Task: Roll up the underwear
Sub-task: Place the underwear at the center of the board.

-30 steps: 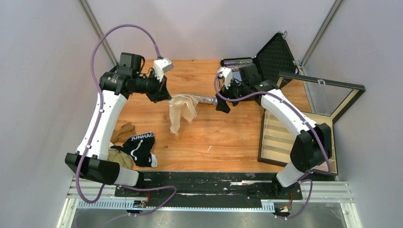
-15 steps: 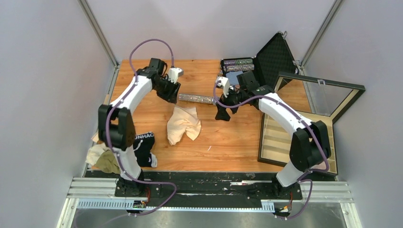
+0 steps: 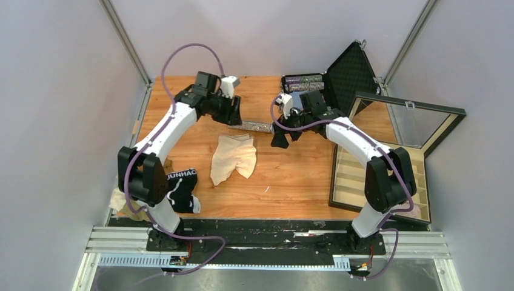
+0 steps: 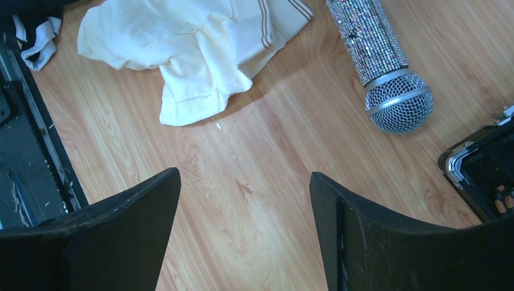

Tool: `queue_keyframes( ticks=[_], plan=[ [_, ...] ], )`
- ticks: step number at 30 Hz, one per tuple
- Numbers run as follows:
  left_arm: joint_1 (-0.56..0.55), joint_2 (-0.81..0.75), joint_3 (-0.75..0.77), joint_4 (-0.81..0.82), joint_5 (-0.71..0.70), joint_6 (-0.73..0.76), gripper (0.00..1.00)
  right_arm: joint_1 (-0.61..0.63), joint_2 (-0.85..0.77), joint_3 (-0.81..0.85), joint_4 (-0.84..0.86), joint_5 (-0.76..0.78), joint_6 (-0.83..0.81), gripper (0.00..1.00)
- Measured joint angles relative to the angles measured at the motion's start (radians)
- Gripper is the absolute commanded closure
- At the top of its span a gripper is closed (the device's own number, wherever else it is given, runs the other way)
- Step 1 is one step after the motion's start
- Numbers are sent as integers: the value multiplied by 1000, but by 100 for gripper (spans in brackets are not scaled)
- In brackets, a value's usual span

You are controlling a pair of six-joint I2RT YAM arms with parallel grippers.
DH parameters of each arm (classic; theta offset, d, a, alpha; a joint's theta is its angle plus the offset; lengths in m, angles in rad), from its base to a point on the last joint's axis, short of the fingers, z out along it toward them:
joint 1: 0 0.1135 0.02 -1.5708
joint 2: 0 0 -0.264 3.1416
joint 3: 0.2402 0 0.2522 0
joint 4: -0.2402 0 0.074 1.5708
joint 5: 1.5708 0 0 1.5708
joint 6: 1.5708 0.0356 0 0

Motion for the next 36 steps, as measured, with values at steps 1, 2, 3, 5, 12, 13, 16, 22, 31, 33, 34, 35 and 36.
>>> queue_keyframes(
  ticks=[1, 2, 3, 5, 12, 13, 16, 22, 31, 33, 34, 35, 36],
  plan=[
    [-32, 18, 0, 8, 3, -19, 38, -3, 7, 0, 11, 4, 21, 21],
    [-57, 38, 1, 12, -2, -29, 37, -6, 15, 0, 18, 8, 41, 21],
    [-92, 68, 2, 14, -24, -42, 37, -10, 23, 1, 23, 11, 58, 21],
    [-146, 124, 11, 8, -84, -61, 38, -24, 40, 2, 31, 21, 96, 21],
    [-270, 287, 123, -24, -291, -109, 46, -127, 34, -2, 66, 105, 238, 23],
    [-275, 296, 137, -26, -310, -112, 46, -145, 25, -8, 74, 116, 257, 22],
    [-288, 319, 166, -26, -364, -121, 45, -191, -10, -32, 82, 139, 293, 22],
    [-321, 365, 185, -35, -479, -127, 44, -208, -58, -73, 90, 143, 332, 21],
    [-368, 408, 198, -48, -524, -123, 55, -215, -61, -107, 95, 137, 351, 21],
    [-368, 408, 198, -49, -530, -123, 59, -219, -61, -107, 96, 137, 354, 21],
    [-368, 408, 198, -50, -534, -123, 60, -221, -61, -107, 95, 137, 356, 21],
    [-367, 408, 198, -51, -539, -123, 62, -223, -61, -107, 96, 137, 357, 21],
    [-367, 408, 198, -52, -543, -123, 63, -223, -61, -107, 96, 137, 357, 21]
  ],
)
